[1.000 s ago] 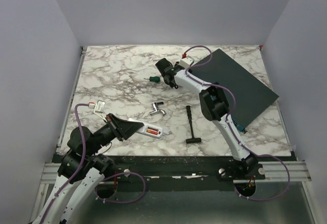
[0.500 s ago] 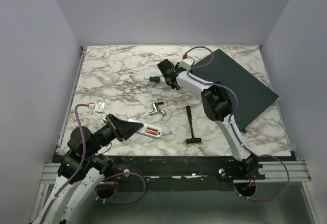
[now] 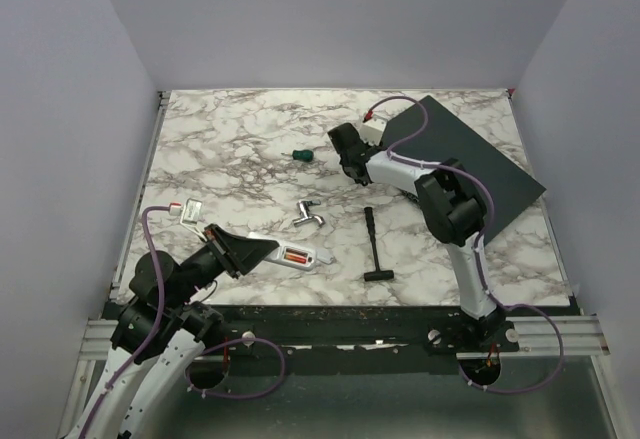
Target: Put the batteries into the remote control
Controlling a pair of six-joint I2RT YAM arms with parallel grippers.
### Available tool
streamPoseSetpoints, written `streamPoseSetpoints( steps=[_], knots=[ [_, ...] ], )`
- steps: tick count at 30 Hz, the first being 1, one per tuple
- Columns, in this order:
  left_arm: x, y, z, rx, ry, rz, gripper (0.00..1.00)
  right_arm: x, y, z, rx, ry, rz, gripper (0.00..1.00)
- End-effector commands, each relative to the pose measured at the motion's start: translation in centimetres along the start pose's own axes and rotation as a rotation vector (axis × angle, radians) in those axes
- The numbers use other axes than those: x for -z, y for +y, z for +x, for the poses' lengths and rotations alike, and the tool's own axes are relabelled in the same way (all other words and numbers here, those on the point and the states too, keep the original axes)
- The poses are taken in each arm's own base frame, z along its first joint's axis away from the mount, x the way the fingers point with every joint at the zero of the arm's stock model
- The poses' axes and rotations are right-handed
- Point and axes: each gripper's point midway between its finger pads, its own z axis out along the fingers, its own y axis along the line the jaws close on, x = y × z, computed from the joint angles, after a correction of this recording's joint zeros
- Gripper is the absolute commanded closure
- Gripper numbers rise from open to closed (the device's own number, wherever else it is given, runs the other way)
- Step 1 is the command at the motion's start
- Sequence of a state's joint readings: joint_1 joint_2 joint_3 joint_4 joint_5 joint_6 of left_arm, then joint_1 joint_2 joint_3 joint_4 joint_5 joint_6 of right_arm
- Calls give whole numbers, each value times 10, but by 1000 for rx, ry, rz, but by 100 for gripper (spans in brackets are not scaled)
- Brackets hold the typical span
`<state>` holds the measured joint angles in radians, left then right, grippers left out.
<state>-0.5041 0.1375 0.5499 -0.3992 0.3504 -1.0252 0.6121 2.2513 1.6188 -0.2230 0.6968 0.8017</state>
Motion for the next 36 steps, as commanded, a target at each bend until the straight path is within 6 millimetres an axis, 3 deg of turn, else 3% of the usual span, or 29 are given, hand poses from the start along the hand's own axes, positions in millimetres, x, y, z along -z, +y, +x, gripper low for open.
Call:
streamPoseSetpoints(
  steps=[1,10,17,23,29,36],
  knots=[
    [7,-16,-14,-16,-58,31,100,34,13,11,141,54,-102,55],
    [25,-12,-30,-70,-157,-45,100,107,-9,30,367,164,-274,55],
    [38,-15,-44,-136,-215,-93,100,167,-16,82,502,290,-455,58],
    [43,-18,-49,-152,-235,-102,100,185,-22,122,568,353,-424,58],
    [47,-15,-48,-142,-239,-113,100,190,-34,125,582,345,-354,56],
    [45,-10,-47,-133,-237,-130,100,196,-53,131,569,365,-320,44]
  ],
)
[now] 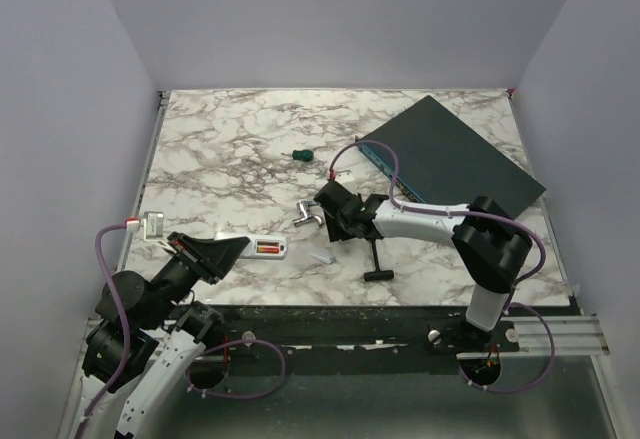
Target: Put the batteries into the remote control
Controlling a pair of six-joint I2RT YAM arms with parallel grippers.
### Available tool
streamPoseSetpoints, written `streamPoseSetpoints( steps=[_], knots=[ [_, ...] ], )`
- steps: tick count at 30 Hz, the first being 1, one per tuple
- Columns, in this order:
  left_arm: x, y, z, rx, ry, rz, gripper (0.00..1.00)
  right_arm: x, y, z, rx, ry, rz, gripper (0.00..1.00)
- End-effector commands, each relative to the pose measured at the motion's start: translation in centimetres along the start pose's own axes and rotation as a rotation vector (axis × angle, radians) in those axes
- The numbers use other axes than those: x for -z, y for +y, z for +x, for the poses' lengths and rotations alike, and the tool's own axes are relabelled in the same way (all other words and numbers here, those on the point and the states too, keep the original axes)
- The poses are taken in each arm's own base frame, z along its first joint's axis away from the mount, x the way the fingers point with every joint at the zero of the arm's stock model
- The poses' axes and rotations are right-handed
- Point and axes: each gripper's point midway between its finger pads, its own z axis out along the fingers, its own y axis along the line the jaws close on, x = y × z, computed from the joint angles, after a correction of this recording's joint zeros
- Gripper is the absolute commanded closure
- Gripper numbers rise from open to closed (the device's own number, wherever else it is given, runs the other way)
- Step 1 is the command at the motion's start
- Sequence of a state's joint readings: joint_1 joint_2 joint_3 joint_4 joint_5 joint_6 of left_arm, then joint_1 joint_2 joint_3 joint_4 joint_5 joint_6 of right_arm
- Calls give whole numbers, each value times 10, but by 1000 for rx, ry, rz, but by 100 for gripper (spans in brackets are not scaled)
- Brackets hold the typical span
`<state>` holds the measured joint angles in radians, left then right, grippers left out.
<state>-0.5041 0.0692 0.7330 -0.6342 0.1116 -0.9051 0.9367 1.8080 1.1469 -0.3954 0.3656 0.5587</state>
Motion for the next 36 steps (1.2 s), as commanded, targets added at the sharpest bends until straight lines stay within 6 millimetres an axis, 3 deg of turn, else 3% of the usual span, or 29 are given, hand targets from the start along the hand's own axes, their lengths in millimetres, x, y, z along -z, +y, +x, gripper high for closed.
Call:
streamPoseSetpoints(
  steps=[1,8,15,20,29,33,36],
  knots=[
    [2,-2,-7,-5,-34,0,100,5,-15,19,-15,31,47,43],
    [-3,-1,-5,1,-27,5,100,1,-9,29,-6,69,17,31],
    [0,1,-5,2,-36,2,100,28,-1,-2,32,-62,-85,21],
    [-1,-1,-3,15,-28,11,100,44,6,-15,124,-101,-161,21],
    [-5,11,15,15,11,27,100,55,9,-3,313,-178,-305,31],
    [-5,19,17,-3,13,-1,100,61,17,5,476,-203,-401,33],
    [-5,23,18,-6,12,-20,100,57,12,0,630,-233,-386,33]
  ],
)
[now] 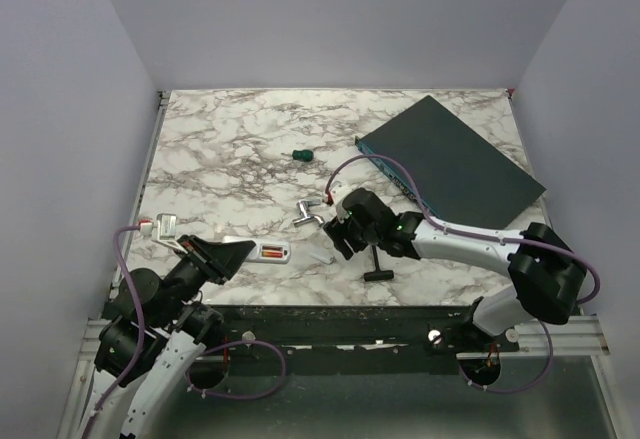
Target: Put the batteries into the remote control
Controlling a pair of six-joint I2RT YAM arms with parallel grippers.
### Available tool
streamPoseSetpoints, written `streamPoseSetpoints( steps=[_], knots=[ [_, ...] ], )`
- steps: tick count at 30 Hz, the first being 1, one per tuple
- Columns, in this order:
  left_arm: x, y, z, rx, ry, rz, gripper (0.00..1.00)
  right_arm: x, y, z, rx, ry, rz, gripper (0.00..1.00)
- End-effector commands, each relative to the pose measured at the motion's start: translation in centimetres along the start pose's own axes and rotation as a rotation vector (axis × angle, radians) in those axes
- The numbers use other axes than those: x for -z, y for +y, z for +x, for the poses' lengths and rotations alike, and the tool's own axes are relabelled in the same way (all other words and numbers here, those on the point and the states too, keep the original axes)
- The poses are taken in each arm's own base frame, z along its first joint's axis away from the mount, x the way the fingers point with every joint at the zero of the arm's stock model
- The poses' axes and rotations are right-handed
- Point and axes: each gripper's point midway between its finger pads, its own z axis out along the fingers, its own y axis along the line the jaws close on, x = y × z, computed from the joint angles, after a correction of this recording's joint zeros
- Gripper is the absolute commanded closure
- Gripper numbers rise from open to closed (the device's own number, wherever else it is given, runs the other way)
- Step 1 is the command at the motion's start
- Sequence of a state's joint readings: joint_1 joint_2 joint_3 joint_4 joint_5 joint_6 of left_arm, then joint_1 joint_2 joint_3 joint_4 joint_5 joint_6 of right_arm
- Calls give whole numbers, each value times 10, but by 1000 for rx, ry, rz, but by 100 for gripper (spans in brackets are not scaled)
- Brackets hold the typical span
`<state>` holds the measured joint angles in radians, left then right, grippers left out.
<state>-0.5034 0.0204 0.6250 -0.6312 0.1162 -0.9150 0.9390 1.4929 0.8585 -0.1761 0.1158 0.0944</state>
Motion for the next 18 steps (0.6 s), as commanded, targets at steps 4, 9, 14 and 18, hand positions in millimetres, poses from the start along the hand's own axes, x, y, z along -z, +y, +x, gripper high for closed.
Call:
streamPoseSetpoints(
  steps=[4,9,14,18],
  knots=[
    [6,-7,-10,-22,-42,21,100,1,-16,-33,256,-79,-90,36],
    [8,2,-8,-11,-59,1,100,-2,-40,-41,259,-89,-213,40],
    [9,6,-3,11,-58,4,100,-12,-50,-47,311,-35,-211,26],
    [8,9,-2,6,-57,-7,100,-24,-39,-30,350,40,-307,26]
  ],
)
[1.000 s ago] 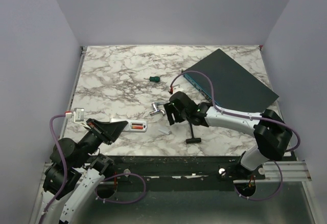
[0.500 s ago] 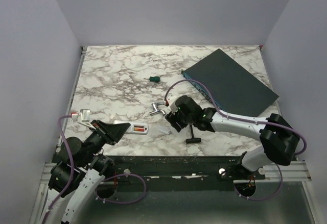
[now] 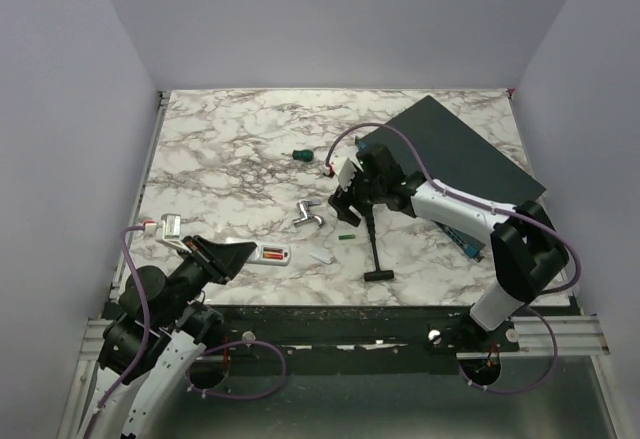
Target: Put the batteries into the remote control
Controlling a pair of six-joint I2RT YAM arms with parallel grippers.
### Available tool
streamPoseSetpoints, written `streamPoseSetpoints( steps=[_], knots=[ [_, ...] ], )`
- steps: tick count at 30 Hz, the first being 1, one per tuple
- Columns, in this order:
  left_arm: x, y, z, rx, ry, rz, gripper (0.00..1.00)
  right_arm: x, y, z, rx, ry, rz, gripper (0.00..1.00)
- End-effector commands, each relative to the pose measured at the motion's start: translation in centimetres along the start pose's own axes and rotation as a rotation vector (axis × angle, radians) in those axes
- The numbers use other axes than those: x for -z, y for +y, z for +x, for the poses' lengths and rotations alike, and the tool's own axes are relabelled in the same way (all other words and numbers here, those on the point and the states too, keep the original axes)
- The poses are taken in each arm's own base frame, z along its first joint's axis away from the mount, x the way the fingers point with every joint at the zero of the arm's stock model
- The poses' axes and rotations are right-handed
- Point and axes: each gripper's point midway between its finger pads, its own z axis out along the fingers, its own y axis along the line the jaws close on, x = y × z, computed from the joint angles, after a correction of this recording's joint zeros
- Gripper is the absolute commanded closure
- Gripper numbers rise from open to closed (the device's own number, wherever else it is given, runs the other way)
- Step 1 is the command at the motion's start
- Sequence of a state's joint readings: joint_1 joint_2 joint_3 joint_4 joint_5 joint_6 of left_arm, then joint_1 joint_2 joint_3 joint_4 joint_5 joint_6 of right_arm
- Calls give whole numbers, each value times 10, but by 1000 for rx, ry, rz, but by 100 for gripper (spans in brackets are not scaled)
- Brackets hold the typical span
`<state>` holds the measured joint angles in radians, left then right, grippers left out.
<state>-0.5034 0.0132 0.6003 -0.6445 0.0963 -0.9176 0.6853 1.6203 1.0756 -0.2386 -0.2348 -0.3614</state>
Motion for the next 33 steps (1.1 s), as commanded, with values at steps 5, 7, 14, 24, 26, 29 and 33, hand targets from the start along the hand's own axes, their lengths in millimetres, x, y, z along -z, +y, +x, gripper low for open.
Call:
streamPoseSetpoints(
  steps=[5,7,14,24,26,29,33],
  knots=[
    [11,-3,-9,-6,-63,23,100,-18,26,43,110,135,-172,22],
    [11,-3,-9,-6,-63,21,100,-15,29,43,174,92,-182,21],
    [9,-1,-7,-2,-58,19,100,-6,34,36,317,-30,-181,25],
    [9,-3,-7,3,-59,24,100,-20,31,40,328,-3,-197,32],
    [9,-2,-8,4,-62,21,100,-23,32,40,325,-1,-204,34],
    [8,0,-6,13,-59,17,100,-26,35,41,318,-3,-224,35],
    [7,1,-5,21,-61,19,100,-31,39,46,313,16,-238,38]
  ],
)
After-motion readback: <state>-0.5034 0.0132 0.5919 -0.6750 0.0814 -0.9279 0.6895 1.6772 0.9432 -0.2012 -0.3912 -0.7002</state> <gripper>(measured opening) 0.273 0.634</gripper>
